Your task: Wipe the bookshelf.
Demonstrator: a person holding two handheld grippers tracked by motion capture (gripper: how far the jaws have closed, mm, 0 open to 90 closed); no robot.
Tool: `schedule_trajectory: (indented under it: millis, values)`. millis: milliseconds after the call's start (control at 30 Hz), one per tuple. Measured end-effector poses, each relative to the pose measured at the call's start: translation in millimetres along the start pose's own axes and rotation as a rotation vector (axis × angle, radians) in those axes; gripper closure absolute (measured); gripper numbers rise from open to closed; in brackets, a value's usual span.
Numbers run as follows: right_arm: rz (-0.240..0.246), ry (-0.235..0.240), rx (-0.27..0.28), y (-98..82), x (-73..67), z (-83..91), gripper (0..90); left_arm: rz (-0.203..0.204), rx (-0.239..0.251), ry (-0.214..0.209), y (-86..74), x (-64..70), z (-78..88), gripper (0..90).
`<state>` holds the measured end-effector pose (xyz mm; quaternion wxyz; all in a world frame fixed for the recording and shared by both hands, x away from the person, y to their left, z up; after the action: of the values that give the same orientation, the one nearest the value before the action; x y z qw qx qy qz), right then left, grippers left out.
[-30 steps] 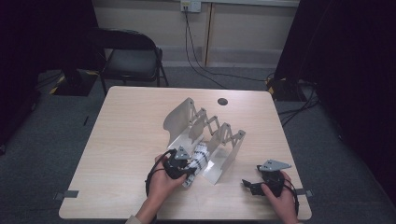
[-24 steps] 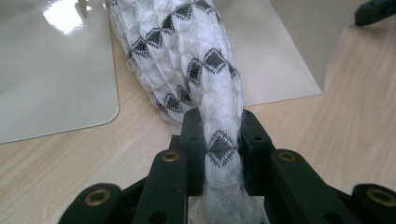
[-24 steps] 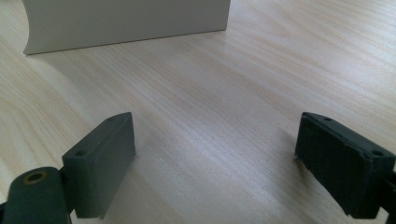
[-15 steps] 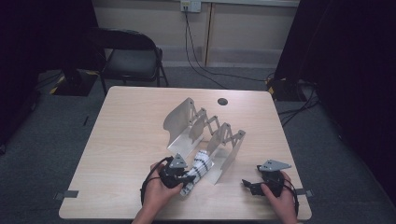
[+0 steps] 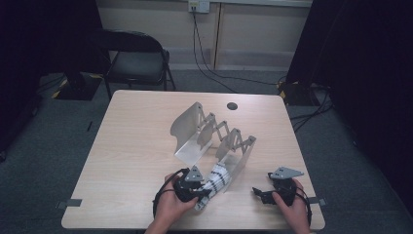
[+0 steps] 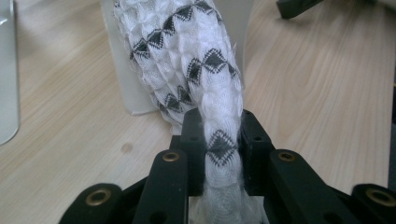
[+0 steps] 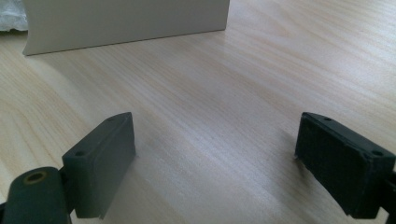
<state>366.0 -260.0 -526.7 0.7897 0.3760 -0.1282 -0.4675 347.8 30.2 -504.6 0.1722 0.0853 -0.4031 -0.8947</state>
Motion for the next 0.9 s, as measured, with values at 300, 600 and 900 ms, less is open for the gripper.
schedule_trajectory:
  millis: [300,600,900]
  values:
    - [0.0,0.0,0.0,0.0,0.0,0.0,11.3,-0.019,0.025,0.026,15.9,-6.8,-23.3,67.1]
    - [0.002,0.002,0.0,-0.1,-0.1,0.0,11.3,-0.002,0.033,0.035,21.3,-10.3,-26.3,54.9]
    - [0.002,0.001,0.0,0.0,-0.1,0.0,11.3,0.013,-0.012,0.037,10.2,-9.1,-10.1,58.8]
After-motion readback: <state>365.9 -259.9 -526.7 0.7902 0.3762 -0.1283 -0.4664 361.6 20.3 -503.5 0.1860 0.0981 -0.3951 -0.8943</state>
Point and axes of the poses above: each handheld gripper's, and its own axes: z roughly backward along the jaws, y roughly out of its top, x roughly to its right, the point moved 4 cm from there along -z, roughly forward along the jaws, and after that the axes turned 12 degrees about -z, right-handed, at the moved point
